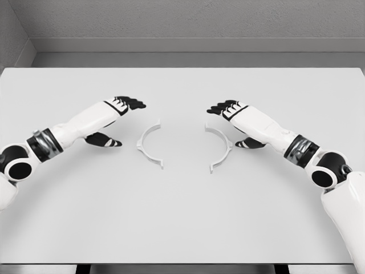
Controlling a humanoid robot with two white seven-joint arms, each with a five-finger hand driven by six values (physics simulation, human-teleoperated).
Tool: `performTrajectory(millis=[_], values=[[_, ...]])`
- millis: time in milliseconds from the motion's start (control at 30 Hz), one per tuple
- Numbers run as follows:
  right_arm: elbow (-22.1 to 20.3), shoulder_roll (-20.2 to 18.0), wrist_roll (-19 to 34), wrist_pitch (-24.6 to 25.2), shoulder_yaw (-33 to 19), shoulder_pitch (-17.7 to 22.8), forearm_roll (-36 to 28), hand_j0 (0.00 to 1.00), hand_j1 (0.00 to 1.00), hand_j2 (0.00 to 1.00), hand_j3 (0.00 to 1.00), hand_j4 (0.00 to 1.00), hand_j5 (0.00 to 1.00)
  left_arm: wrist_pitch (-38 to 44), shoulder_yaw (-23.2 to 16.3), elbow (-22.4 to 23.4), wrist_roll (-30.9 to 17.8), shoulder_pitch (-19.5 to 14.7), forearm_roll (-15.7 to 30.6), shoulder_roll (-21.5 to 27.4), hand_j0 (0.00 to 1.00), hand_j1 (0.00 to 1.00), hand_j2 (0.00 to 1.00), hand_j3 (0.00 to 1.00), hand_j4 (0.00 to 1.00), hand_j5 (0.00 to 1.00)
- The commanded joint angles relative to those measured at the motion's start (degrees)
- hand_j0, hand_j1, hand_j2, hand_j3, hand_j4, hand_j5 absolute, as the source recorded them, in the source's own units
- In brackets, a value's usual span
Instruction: Assemble PVC drainage pipe clamps
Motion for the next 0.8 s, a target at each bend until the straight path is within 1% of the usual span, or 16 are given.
performTrajectory(millis=[0,133,333,433,500,567,767], values=[[0.1,0.1,0.0,0.1,0.1,0.0,-0.4,1.00,1.00,1.00,1.00,1.00,1.00,0.0,-0.4,0.1,-0.1,0.0,0.4,0.0,1.00,1.00,1.00,1.00,1.00,1.00],[0.9,0.3,0.0,0.1,0.2,-0.1,-0.4,1.00,1.00,1.00,1.00,1.00,1.00,0.0,-0.5,0.2,-0.1,-0.4,0.1,-0.2,1.00,1.00,1.00,1.00,1.00,1.00],[0.8,0.4,0.0,0.1,0.3,0.0,-0.4,1.00,1.00,1.00,1.00,1.00,1.00,0.0,-0.6,2.2,-0.1,-0.9,0.0,-1.8,1.00,1.00,1.00,1.00,1.00,1.00],[0.8,0.5,0.0,0.1,0.9,-0.2,-0.3,1.00,1.00,1.00,1.00,1.00,1.00,0.0,-2.3,2.5,-0.1,-1.7,0.0,-1.9,1.00,1.00,1.00,1.00,1.00,1.00],[0.8,0.5,0.0,0.1,1.1,-0.2,-0.3,1.00,1.00,1.00,1.00,1.00,1.00,0.0,-2.4,2.6,-0.1,-1.8,0.0,-2.5,1.00,1.00,1.00,1.00,1.00,1.00],[0.9,1.2,0.0,0.1,1.2,-0.2,-0.3,1.00,1.00,1.00,1.00,1.00,1.00,0.0,-2.5,3.7,-0.1,-2.4,0.0,-2.7,1.00,1.00,1.00,1.00,1.00,1.00],[0.8,2.1,0.7,0.2,1.7,-0.3,-0.2,1.00,1.00,1.00,1.00,1.00,1.00,0.0,-3.4,4.0,-0.1,-2.5,0.0,-3.9,1.00,1.00,1.00,1.00,1.00,1.00]])
